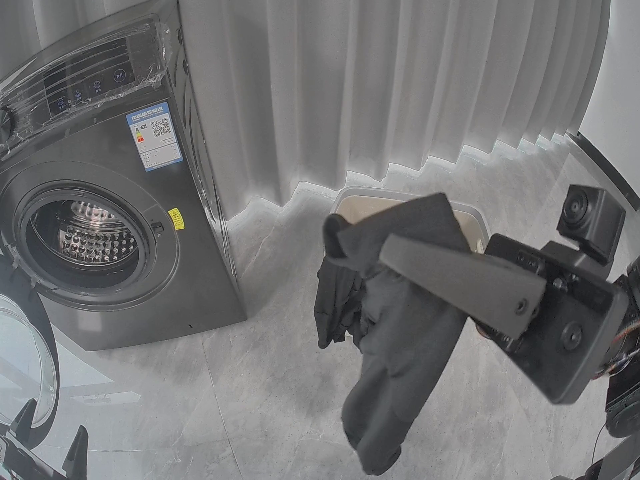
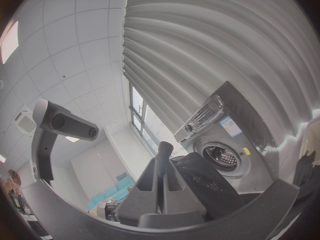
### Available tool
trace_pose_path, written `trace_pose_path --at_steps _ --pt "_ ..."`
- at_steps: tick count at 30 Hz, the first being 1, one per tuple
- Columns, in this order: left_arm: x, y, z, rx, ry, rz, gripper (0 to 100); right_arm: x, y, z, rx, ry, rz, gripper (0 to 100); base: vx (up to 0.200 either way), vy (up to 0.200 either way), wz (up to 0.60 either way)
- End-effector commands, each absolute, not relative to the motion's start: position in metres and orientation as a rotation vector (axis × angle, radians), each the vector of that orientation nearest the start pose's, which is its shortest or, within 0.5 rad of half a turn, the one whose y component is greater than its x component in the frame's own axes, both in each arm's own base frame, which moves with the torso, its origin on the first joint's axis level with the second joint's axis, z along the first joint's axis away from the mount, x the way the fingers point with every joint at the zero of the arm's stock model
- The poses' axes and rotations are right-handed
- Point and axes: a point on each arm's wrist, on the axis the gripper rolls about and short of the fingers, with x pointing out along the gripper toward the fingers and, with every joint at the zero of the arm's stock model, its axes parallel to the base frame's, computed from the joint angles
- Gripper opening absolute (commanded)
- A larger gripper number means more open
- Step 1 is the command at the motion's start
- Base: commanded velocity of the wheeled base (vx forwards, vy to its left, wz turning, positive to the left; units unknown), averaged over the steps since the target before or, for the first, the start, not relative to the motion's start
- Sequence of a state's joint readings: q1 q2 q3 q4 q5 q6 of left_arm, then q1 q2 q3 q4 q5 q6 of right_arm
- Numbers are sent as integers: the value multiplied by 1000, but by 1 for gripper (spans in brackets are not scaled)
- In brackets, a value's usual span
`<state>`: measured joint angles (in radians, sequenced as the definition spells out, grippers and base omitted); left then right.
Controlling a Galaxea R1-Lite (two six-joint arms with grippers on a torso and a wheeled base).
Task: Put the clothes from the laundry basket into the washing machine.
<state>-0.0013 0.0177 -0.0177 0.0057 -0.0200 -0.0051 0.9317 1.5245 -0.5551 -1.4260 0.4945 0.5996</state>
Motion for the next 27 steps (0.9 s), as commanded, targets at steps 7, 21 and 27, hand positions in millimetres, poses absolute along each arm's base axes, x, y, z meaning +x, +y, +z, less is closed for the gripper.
trace_pose_path --at_steps 7,21,27 --pt "-23 0 75 -5 6 -21 100 139 216 229 592 -45 1546 0 0 0 0" --pt "-23 0 75 -5 6 -21 100 193 208 184 577 103 1319 0 0 0 0" --pt "-23 0 75 -3 6 -21 100 198 218 174 573 128 1326 0 0 0 0"
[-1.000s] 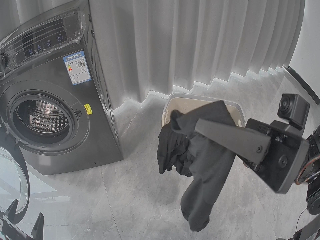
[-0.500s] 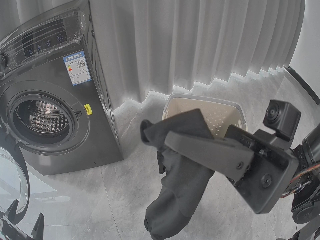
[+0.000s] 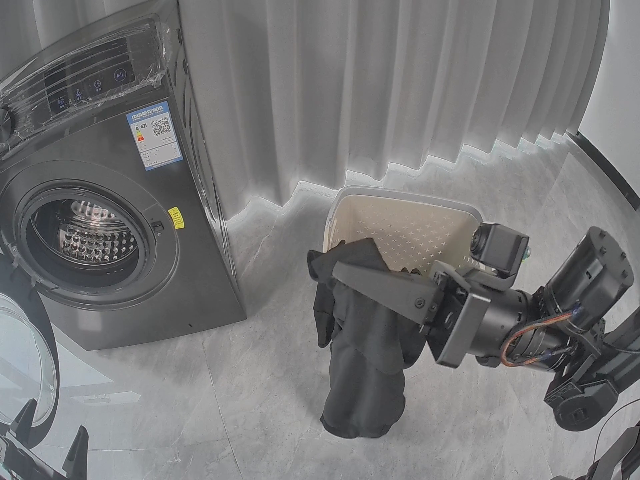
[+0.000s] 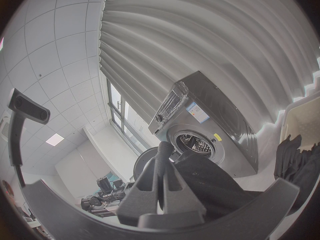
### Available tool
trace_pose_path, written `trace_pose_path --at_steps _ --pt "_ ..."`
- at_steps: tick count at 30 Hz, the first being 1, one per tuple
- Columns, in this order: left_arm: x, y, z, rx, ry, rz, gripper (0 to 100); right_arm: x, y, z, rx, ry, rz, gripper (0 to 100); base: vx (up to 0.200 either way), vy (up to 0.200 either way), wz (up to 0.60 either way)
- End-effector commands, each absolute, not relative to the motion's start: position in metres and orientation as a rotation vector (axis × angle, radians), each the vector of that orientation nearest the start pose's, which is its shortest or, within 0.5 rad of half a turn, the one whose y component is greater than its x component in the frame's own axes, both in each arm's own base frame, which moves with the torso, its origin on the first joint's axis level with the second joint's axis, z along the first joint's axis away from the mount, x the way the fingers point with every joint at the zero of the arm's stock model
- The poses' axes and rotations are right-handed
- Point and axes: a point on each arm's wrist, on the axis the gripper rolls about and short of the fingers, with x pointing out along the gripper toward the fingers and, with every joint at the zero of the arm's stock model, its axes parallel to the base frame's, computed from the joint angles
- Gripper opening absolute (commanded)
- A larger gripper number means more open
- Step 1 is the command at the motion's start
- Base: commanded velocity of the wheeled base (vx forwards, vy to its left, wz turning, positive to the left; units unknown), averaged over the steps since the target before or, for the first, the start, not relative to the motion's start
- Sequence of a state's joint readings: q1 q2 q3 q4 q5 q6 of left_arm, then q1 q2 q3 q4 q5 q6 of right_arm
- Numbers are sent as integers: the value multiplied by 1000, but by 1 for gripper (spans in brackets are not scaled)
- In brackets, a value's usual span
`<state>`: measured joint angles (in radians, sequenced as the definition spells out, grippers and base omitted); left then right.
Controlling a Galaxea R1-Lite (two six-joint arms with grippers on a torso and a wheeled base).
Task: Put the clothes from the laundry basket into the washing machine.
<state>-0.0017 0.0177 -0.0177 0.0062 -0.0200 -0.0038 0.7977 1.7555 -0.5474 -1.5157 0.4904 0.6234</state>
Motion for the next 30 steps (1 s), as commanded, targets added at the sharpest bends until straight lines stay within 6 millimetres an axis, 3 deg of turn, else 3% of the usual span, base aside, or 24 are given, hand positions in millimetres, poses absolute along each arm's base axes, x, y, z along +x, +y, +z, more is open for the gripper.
trace_pose_path --at_steps 1,8,14,18,24,30 --pt "-23 0 75 -3 6 -21 100 198 222 173 572 135 1333 0 0 0 0" --pt "-23 0 75 -5 6 -21 100 182 243 169 574 146 1418 0 0 0 514" --pt "-23 0 75 -3 6 -21 100 163 254 171 577 163 1493 0 0 0 0" --pt "-23 0 75 -5 6 -21 100 137 259 180 581 157 1583 0 0 0 0" --pt "-23 0 75 -6 6 -21 100 113 260 182 581 178 1658 0 0 0 0" --pt "-23 0 75 -6 6 -21 100 102 268 182 579 184 1704 0 0 0 0"
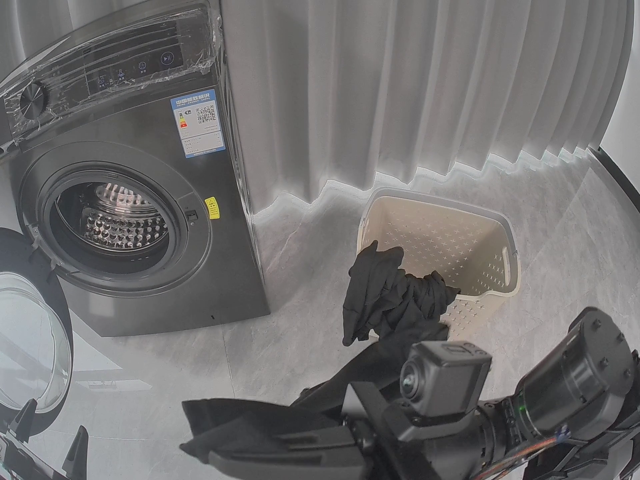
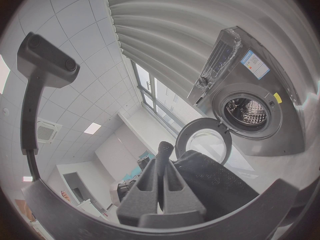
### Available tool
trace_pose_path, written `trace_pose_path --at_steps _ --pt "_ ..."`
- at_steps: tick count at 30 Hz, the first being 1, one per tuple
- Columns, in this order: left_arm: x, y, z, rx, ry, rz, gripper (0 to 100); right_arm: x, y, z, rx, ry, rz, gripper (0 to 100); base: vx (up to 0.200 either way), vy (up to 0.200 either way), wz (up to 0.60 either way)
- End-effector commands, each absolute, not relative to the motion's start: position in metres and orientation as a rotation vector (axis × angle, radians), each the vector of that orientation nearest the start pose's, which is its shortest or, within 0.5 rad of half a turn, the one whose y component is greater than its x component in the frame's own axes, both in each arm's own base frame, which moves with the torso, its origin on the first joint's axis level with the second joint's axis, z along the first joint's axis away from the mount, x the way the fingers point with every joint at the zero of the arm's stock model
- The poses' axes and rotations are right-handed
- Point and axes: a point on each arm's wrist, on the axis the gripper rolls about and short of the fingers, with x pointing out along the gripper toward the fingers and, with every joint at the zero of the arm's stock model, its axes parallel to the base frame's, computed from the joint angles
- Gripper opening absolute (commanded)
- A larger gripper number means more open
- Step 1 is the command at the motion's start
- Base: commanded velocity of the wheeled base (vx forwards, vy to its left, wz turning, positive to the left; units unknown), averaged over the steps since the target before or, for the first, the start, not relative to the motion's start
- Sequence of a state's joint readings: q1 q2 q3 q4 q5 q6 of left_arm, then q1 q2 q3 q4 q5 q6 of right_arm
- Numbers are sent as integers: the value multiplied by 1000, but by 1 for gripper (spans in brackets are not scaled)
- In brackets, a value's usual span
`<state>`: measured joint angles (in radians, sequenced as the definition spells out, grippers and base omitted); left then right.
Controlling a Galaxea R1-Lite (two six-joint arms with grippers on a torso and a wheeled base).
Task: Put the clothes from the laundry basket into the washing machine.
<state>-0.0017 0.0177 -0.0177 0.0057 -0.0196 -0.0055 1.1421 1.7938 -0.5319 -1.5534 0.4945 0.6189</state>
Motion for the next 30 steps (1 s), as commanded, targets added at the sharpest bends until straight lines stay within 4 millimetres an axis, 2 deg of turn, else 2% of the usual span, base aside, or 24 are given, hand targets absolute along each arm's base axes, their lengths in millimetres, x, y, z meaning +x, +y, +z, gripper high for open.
trace_pose_path --at_steps 1,4,6,8,9,10,14,18,24,30 --pt "-23 0 75 -8 6 -21 100 103 269 183 579 178 1705 0 0 0 0" --pt "-23 0 75 -9 6 -20 100 113 274 181 577 150 1649 0 0 0 0" --pt "-23 0 75 -5 6 -21 100 143 277 177 588 103 1489 0 0 0 0" --pt "-23 0 75 -5 6 -21 100 166 274 172 583 73 1387 0 0 0 0" --pt "-23 0 75 -5 6 -21 100 168 272 172 583 71 1375 0 0 0 0" --pt "-23 0 75 -6 6 -21 100 183 263 169 572 64 1320 0 0 0 0" --pt "-23 0 75 -5 6 -21 100 204 247 171 559 23 1234 0 0 0 0" --pt "-23 0 75 -5 6 -21 100 214 235 176 553 -8 1189 0 0 0 0" --pt "-23 0 75 -6 6 -21 100 217 228 177 552 -17 1163 0 0 0 0" --pt "-23 0 75 -6 6 -21 100 222 221 170 510 -21 1109 0 0 0 0"
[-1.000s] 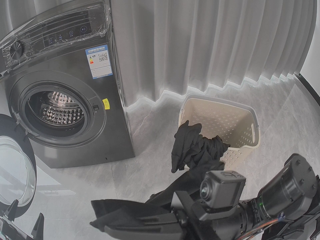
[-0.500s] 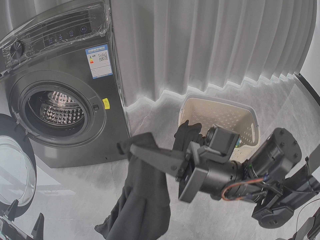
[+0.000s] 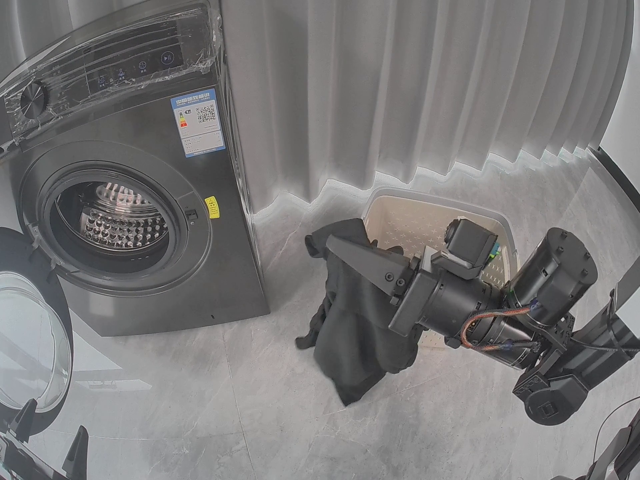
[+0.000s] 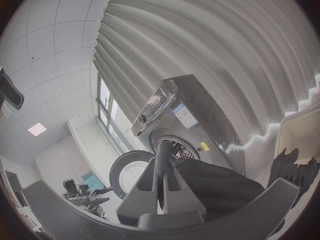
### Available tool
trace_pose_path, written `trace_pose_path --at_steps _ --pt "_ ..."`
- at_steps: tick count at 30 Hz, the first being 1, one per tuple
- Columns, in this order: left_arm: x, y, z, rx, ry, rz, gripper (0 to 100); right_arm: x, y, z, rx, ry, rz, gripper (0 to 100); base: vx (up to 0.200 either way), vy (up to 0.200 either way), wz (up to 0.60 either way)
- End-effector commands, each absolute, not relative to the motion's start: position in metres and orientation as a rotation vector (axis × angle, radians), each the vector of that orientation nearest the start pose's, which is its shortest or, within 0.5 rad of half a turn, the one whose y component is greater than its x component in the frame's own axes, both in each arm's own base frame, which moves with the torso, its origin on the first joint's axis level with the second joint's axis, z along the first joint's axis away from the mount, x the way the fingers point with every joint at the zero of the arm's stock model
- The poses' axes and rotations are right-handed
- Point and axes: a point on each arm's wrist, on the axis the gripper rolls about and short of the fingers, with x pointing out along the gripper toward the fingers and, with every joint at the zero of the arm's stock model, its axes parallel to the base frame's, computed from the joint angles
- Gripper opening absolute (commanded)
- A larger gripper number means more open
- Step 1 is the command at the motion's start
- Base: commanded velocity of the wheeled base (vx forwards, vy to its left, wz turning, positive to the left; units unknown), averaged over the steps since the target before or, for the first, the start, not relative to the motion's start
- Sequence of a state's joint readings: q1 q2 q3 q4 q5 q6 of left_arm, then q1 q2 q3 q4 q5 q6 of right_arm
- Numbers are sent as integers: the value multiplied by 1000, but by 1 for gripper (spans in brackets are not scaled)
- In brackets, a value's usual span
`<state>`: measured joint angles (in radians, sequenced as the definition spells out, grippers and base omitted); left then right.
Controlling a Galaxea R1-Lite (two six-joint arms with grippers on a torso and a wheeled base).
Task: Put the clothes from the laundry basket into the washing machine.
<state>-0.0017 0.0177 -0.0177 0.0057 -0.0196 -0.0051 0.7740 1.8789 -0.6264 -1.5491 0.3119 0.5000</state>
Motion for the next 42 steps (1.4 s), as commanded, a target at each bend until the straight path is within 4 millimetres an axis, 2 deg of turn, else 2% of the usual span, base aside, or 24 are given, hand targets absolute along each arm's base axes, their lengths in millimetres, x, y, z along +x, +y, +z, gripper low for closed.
trace_pose_path --at_steps 1,5,14,29,35,42 --pt "-23 0 75 -6 6 -21 100 222 221 170 514 -25 1096 0 0 0 0" --pt "-23 0 75 -6 6 -21 100 223 221 170 514 -29 1085 0 0 0 0" --pt "-23 0 75 -6 6 -21 100 220 224 171 475 -53 1095 0 0 0 600" --pt "-23 0 75 -6 6 -21 100 220 223 168 474 -43 1092 0 0 0 0" --pt "-23 0 75 -5 6 -21 100 220 224 168 474 -43 1088 0 0 0 600" --pt "-23 0 75 -5 6 -20 100 217 223 166 468 -31 1090 0 0 0 0"
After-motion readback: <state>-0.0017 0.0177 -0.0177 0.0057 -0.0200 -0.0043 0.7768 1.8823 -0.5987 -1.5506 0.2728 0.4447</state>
